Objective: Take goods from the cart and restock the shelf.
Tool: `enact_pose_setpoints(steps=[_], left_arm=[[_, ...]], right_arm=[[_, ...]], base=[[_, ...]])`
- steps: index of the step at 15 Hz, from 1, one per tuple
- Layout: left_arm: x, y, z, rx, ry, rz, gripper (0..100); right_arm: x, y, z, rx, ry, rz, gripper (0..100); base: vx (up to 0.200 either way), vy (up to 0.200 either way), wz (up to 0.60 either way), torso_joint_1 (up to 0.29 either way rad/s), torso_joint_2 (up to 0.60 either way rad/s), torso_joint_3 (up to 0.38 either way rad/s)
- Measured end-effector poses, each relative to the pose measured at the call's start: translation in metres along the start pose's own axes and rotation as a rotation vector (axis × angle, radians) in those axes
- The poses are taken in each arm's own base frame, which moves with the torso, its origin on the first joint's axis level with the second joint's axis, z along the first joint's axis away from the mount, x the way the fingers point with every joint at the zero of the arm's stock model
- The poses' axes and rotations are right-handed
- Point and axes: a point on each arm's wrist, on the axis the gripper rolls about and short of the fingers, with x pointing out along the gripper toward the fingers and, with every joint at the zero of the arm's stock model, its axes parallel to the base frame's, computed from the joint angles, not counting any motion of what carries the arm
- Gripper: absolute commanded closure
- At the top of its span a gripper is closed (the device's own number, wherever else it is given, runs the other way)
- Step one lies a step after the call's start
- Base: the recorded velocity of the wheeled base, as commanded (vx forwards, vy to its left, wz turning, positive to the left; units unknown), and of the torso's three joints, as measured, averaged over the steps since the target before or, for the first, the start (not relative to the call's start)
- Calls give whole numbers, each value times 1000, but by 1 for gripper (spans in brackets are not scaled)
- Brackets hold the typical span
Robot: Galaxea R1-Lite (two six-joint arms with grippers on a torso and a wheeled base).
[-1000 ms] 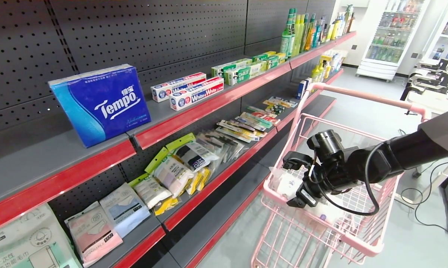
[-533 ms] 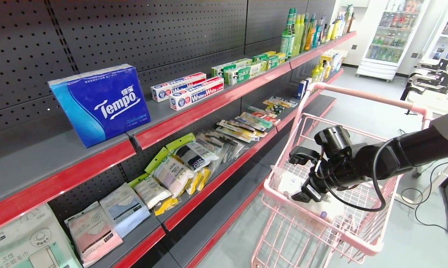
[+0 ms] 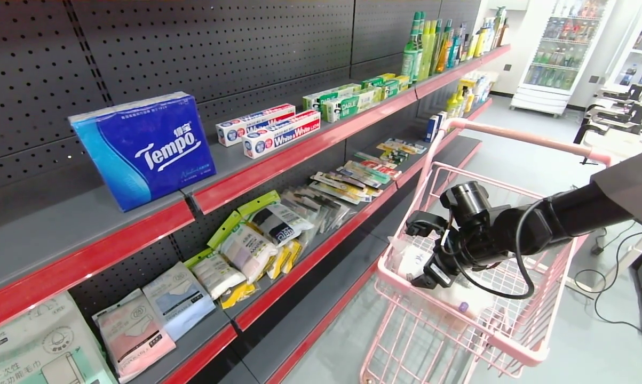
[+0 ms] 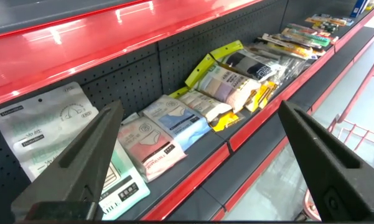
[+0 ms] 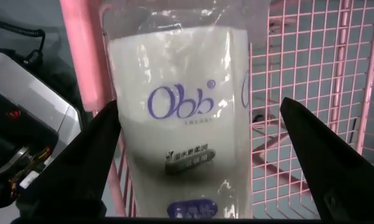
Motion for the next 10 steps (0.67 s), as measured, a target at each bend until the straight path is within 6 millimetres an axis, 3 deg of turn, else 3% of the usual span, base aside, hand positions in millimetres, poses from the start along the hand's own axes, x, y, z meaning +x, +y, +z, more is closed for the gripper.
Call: enact_pose_setpoints(steps=[6,10], left_arm=[[0,0,0,0,0,0,0],[0,0,0,0,0,0,0]], right_arm=[[19,-1,11,-58,53,42,0],[35,0,5,-67,98,68,0]], base=[[0,0,0,0,0,0],[0,0,0,0,0,0]])
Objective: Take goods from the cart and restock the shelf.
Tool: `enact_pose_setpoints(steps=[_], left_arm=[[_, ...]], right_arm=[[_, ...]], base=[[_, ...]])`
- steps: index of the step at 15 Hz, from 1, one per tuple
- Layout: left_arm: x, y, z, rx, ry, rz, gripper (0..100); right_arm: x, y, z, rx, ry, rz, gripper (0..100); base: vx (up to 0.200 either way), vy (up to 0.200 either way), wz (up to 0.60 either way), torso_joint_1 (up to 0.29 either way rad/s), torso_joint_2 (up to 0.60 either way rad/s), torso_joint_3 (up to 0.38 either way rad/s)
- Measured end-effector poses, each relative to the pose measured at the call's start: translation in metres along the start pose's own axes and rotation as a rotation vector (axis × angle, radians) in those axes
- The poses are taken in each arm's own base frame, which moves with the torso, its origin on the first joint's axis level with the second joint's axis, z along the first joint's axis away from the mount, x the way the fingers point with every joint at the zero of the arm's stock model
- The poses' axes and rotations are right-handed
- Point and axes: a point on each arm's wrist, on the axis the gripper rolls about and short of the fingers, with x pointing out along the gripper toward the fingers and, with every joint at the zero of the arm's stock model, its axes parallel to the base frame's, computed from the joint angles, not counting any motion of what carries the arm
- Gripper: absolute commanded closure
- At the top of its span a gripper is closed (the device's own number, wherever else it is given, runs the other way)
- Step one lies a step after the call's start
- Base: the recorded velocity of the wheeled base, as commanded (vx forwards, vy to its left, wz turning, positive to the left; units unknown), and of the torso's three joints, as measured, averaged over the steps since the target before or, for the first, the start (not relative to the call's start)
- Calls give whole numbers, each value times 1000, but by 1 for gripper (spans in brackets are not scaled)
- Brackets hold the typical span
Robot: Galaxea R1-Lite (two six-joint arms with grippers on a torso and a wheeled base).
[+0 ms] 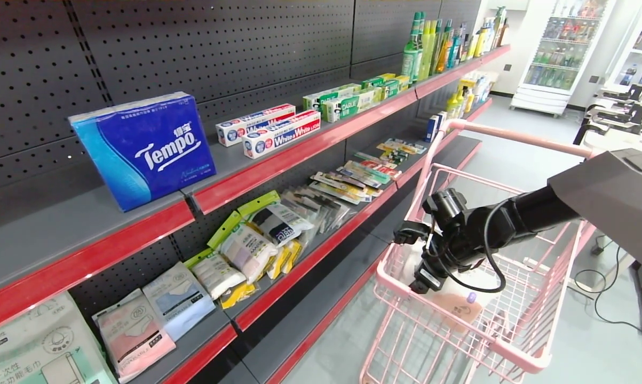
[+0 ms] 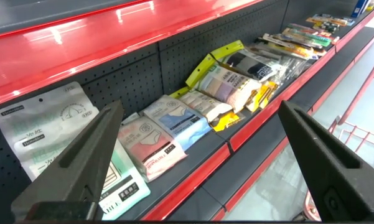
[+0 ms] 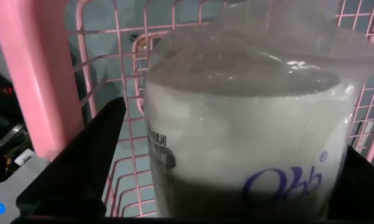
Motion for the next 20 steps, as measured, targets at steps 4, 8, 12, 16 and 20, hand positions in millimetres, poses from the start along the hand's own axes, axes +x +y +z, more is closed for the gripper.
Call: enact_pose_setpoints(steps=[4,8,12,16,20], left_arm=[[0,0,0,0,0,0,0],[0,0,0,0,0,-1,0],[0,0,0,0,0,0,0],[0,0,0,0,1,0,0],[0,0,0,0,0,0,0]], right_arm=[[5,-1,-5,-46,37,19,0],[2,-4,-1,-55,83,46,0],[11,-6,5,-62,82,41,0],[9,-4,3,-66,153,95,0],[11,-8,8,-70,170,87,0]], base=[[0,0,0,0,0,0],[0,0,0,0,0,0],[0,0,0,0,0,0],[0,0,0,0,0,0],[0,0,0,0,0,0]])
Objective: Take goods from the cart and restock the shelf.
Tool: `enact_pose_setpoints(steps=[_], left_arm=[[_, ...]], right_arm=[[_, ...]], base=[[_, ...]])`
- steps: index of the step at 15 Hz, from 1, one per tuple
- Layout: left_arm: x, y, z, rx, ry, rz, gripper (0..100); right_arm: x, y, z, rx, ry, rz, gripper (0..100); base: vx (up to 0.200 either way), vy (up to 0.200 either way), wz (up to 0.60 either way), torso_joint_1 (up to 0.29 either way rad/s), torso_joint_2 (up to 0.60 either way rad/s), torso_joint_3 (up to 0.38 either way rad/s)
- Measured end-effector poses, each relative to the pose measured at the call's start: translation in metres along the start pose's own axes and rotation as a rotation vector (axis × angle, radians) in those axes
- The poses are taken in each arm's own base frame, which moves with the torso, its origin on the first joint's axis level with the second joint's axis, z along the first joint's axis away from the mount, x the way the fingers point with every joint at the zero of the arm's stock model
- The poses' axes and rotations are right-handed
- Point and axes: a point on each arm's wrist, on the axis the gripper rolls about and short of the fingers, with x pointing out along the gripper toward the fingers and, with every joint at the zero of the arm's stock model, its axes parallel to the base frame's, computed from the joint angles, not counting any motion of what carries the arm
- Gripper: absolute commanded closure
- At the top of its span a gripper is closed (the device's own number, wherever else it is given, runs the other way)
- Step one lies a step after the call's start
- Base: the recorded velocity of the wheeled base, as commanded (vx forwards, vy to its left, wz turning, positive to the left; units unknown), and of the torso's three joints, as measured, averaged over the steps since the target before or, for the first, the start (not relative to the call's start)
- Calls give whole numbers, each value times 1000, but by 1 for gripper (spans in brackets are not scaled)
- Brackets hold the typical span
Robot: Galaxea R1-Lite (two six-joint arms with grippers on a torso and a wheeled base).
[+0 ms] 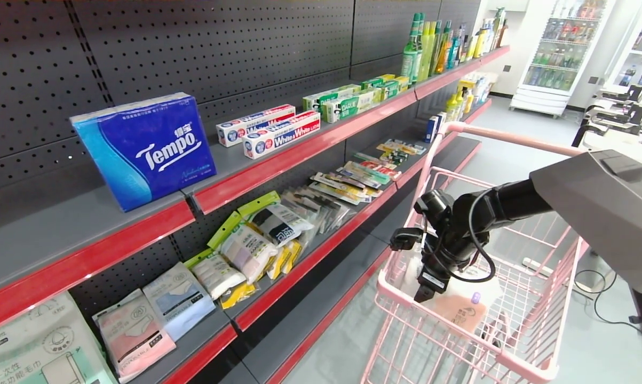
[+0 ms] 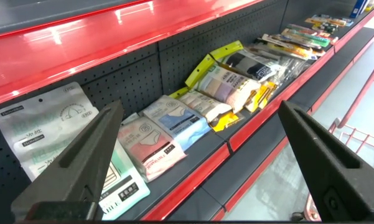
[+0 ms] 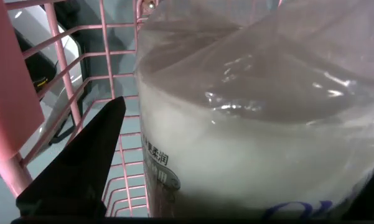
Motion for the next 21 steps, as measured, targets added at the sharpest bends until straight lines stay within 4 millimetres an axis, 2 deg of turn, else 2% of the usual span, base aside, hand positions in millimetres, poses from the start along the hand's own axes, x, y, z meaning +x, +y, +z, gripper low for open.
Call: enact_pose_setpoints(steps=[3,4,9,13,15,17,21], left_arm=[[0,0,0,0,0,0,0],[0,0,0,0,0,0,0],[0,0,0,0,0,0,0],[0,0,0,0,-1,0,0],[0,0,0,0,0,0,0],[0,0,0,0,0,0,0],[0,0,0,0,0,0,0]], right_arm=[[4,3,0,-5,11,8,0],[6,4,0,-7,13,10,100],[11,9,-5,-6,44,23,100],[-4,10,-20,73,95,-28,100],[-20,1,-23,190,51,-82,100],[-46,-11,-33,268,7,-160,100],[-90,-11,-61,347,-5,-257,100]], base=[[0,0,0,0,0,0],[0,0,0,0,0,0],[0,0,0,0,0,0],[0,0,0,0,0,0],[0,0,0,0,0,0],[0,0,0,0,0,0],[0,0,0,0,0,0]])
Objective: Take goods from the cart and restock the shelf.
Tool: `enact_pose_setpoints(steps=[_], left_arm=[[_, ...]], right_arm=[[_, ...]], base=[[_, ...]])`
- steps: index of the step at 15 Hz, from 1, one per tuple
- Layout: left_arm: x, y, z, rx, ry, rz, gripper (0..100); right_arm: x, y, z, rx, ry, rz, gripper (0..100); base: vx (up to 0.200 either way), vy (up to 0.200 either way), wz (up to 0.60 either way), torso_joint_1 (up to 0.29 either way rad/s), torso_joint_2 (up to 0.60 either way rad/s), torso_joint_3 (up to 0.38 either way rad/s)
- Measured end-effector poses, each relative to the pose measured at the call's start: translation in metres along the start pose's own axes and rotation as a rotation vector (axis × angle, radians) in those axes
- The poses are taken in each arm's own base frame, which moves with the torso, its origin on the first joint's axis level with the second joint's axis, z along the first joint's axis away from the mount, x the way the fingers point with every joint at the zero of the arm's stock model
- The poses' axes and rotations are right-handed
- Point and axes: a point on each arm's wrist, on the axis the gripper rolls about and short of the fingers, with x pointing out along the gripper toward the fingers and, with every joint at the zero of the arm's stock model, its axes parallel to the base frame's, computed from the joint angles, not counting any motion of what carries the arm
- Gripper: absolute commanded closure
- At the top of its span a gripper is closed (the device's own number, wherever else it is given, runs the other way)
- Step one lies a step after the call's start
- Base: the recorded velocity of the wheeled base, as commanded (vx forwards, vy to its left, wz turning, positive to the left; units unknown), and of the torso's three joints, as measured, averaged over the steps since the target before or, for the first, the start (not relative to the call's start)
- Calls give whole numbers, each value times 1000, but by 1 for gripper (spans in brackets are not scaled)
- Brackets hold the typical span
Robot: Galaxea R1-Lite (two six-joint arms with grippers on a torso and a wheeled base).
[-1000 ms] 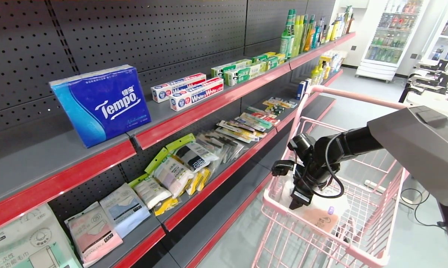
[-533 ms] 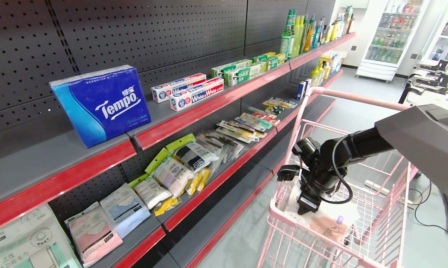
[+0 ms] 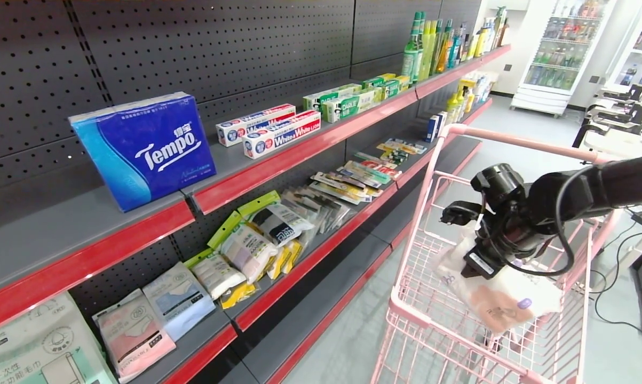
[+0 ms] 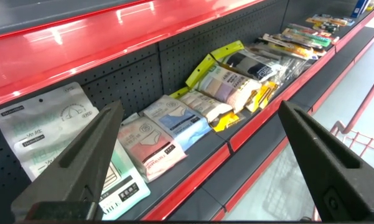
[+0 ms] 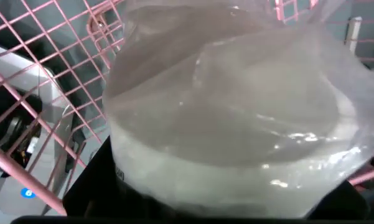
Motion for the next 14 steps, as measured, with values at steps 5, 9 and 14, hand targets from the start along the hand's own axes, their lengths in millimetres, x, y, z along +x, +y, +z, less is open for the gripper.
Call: enact_pose_setpoints(steps=[5,9,14], left_arm=[[0,0,0,0,0,0,0],[0,0,0,0,0,0,0],[0,0,0,0,0,0,0]], right_arm=[[-84,-20,-15,178,-224,-207,100],[-162,-26,-49,297,-453,-330,100],[-217,0,-134,371,-648,-480,100]], base=[[0,0,0,0,0,0],[0,0,0,0,0,0],[0,0,0,0,0,0]])
